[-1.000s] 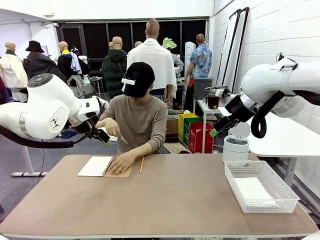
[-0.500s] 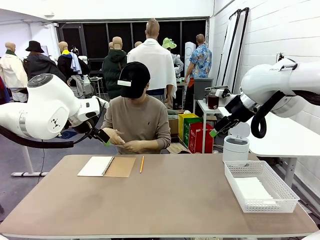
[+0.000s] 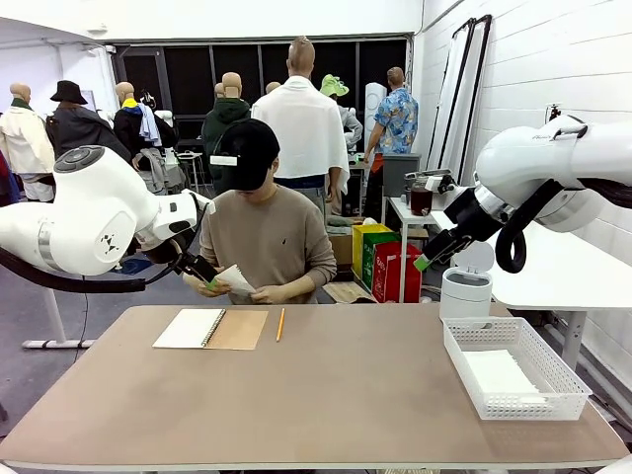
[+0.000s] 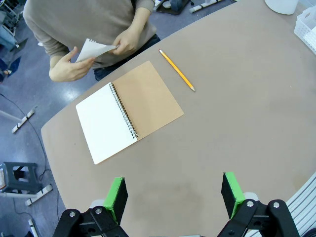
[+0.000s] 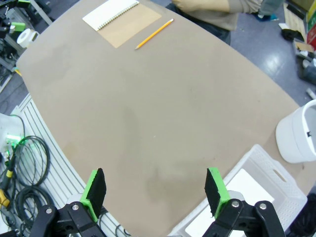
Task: Sort the paper based on its condition.
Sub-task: If a person hands you a paper, place it in the Organizing basket , and if it's crumpled, put it in the Trash can.
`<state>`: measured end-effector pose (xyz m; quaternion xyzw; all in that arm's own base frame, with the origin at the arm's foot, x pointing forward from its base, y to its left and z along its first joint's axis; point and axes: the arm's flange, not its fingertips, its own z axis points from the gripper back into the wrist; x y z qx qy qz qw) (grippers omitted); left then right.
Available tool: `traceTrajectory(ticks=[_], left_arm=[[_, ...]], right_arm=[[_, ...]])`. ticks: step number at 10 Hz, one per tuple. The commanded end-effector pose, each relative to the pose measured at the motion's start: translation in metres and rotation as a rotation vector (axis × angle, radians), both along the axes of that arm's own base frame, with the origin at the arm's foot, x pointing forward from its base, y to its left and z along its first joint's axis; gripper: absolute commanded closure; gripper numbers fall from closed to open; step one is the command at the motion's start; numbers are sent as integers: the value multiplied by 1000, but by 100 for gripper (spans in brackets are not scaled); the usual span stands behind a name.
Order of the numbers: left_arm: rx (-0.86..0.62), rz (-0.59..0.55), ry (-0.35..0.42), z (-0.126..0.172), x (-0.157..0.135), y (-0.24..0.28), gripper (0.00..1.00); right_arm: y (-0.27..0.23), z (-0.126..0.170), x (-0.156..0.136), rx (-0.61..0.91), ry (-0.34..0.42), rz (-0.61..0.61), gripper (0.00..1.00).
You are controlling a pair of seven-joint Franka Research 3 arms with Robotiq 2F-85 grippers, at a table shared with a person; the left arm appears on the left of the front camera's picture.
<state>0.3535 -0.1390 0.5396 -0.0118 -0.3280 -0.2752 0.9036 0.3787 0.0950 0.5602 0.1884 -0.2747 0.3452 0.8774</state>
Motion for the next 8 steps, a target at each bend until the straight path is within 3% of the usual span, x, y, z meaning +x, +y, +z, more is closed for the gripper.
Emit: traceTrajectory(ticks=[1,8], left_arm=[[-1,0,1,-1,0,1,0],[-1,0,1,-1,0,1,0]], right_arm=[[1,0,1,-2,5,3,0],[1,0,1,-2,5,3,0]])
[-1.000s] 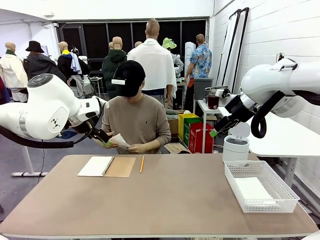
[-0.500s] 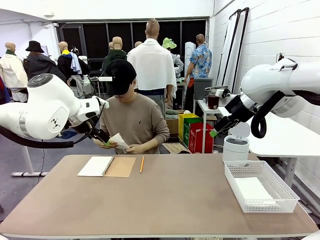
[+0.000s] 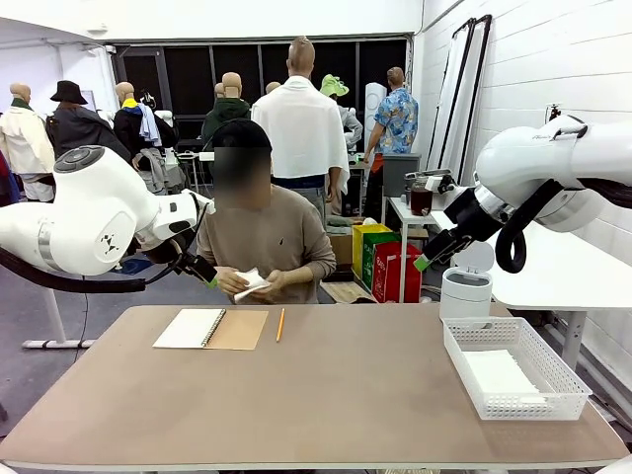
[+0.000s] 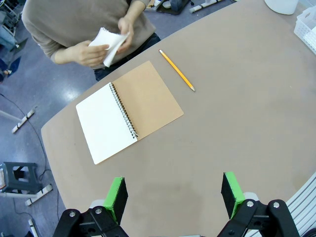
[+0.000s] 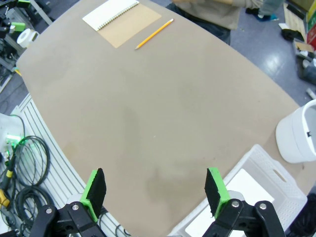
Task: Sort the paper based on its condition.
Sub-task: If a person hands you a paper, place it in the Organizing basket , and if it's crumpled, put it in the Trash can.
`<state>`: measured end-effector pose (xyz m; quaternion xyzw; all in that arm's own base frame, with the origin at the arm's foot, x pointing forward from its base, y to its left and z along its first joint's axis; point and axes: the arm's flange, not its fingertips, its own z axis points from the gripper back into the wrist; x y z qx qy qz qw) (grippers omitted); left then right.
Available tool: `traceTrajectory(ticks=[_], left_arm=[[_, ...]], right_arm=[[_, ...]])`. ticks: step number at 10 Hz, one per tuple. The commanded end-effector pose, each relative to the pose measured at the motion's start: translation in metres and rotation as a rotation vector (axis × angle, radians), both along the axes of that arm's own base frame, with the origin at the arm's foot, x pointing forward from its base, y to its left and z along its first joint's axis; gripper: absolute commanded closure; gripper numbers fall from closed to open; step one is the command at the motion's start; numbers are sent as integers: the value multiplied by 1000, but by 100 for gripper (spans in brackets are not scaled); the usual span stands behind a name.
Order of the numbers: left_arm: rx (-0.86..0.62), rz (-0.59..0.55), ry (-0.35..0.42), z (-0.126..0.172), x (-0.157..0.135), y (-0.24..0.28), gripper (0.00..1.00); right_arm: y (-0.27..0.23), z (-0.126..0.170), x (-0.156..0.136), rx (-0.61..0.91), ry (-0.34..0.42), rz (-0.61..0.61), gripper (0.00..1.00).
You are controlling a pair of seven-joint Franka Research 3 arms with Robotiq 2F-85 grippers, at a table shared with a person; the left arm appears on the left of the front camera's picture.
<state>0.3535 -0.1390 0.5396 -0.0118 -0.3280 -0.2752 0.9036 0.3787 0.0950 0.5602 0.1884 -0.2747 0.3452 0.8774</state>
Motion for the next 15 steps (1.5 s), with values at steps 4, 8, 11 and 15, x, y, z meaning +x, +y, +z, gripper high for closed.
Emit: traceTrajectory(ticks=[4,8,11,15], left_arm=[[-1,0,1,-1,0,1,0],[-1,0,1,-1,0,1,0],[-1,0,1,-1,0,1,0],[-1,0,1,-1,0,1,0]], right_arm=[[1,0,1,-2,5,3,0],[1,0,1,-2,5,3,0],[1,0,1,-2,5,3,0],[1,0,1,-2,5,3,0]])
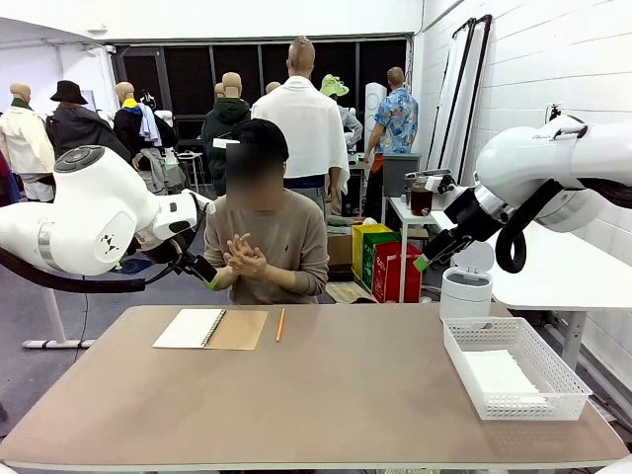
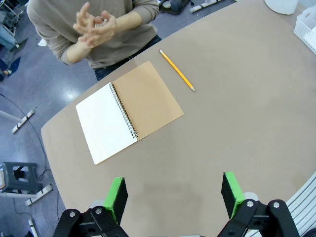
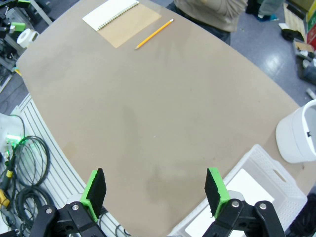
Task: Sort the paper based on its condition.
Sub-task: If a person hands you a paper, place it in the Organizing basket , and if it's crumpled, put it in the Trash can.
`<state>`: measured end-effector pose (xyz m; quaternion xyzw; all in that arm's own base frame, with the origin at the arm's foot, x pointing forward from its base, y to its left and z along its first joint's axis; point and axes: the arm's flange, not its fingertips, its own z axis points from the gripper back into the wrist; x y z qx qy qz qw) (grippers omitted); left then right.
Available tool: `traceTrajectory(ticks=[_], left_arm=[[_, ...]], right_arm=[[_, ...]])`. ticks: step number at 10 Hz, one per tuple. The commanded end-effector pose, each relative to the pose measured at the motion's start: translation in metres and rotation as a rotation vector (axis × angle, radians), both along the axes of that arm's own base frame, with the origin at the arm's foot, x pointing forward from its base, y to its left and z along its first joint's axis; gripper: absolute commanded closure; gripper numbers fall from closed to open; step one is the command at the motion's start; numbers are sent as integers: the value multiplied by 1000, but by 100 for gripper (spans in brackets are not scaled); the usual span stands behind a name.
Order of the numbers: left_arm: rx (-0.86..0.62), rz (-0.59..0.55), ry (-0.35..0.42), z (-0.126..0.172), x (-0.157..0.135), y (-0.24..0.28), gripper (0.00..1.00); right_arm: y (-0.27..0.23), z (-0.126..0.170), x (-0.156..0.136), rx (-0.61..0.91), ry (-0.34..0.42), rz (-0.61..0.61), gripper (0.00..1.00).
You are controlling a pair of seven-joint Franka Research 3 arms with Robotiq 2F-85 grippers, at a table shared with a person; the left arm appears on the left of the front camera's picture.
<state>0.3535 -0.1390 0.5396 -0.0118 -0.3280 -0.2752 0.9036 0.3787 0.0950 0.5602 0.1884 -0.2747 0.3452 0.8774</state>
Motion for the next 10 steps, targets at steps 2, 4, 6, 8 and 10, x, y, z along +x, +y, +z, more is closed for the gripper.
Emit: traceTrajectory(ticks=[2,4,6,8,10], left_arm=[[-1,0,1,-1,0,1,0],[-1,0,1,-1,0,1,0],[-1,0,1,-1,0,1,0],[-1,0,1,-1,0,1,0],[-1,0,1,-1,0,1,0]], right_arm=[[1,0,1,-2,5,3,0],[1,0,1,-2,5,3,0],[1,0,1,-2,5,3,0],[1,0,1,-2,5,3,0],[1,0,1,-2,5,3,0]])
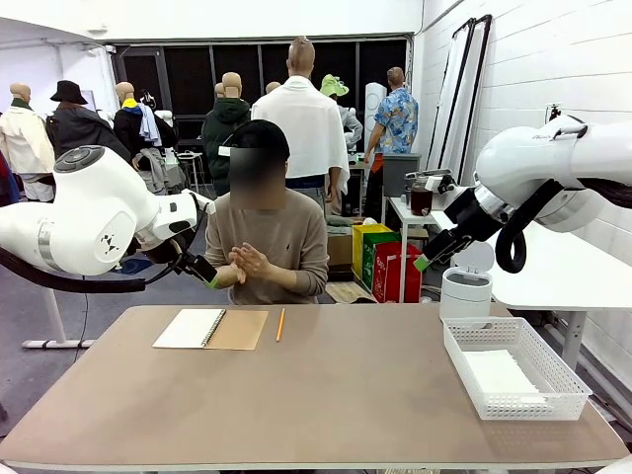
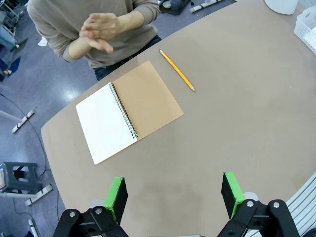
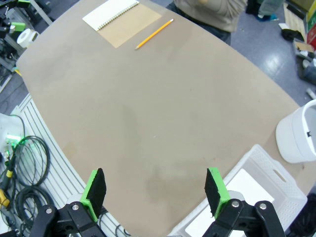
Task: Sort the paper based on its condition.
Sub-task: If a person hands you a paper, place it in the Organizing basket , and if it's crumpled, put it in the Trash can.
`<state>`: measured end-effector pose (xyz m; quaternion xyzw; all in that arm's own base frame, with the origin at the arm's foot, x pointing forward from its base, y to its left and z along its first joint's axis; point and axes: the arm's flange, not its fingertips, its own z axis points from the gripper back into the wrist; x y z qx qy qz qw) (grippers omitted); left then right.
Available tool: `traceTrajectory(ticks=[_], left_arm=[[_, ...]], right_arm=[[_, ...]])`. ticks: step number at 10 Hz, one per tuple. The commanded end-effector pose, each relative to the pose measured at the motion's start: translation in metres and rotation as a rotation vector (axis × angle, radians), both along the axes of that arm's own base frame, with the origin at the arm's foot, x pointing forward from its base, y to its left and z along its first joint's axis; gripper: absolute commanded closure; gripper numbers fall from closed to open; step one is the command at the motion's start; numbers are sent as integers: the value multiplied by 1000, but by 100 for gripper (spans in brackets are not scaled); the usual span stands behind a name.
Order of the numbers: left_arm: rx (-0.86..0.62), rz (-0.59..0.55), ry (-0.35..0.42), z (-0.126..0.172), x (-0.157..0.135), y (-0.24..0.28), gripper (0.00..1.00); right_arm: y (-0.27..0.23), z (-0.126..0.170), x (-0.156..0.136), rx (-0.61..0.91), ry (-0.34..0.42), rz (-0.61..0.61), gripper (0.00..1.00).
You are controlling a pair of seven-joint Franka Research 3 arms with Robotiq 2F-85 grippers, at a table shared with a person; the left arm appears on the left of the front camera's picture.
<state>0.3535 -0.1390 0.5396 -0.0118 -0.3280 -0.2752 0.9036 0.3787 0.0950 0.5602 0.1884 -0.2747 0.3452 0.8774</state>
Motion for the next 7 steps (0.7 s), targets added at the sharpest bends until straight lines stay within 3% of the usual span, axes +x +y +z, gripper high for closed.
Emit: traceTrajectory(ticks=[1,7], left_arm=[[-1,0,1,-1,0,1,0],[-1,0,1,-1,0,1,0]], right_arm=[[1,0,1,-2,5,3,0],[1,0,1,-2,5,3,0]])
